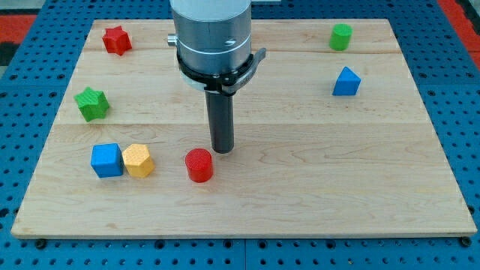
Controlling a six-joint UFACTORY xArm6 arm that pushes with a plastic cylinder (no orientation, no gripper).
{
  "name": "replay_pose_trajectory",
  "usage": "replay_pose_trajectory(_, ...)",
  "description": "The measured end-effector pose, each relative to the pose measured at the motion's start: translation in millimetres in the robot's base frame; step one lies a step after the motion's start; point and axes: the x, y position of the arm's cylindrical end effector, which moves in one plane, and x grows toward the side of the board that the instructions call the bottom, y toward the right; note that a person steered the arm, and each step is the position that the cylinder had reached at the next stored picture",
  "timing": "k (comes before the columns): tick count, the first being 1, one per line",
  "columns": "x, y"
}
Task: Push the red circle diagonally top right to the yellow hexagon
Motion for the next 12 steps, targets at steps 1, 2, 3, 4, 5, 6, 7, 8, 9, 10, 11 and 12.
replay_pose_trajectory(1,0,2)
replay_pose_trajectory(2,-13,-15)
replay_pose_trajectory(3,-52,-71)
replay_pose_trajectory(4,-50,-127)
replay_pose_trajectory(5,-46,-138)
replay_pose_trajectory(6,-46,-142)
replay_pose_trajectory(7,-46,-143)
replay_pose_trajectory(8,-46,-143)
replay_pose_trajectory(9,-42,-143)
replay_pose_trajectory(10,-41,-143)
replay_pose_trajectory(11,-18,-143)
replay_pose_trajectory(12,13,-143)
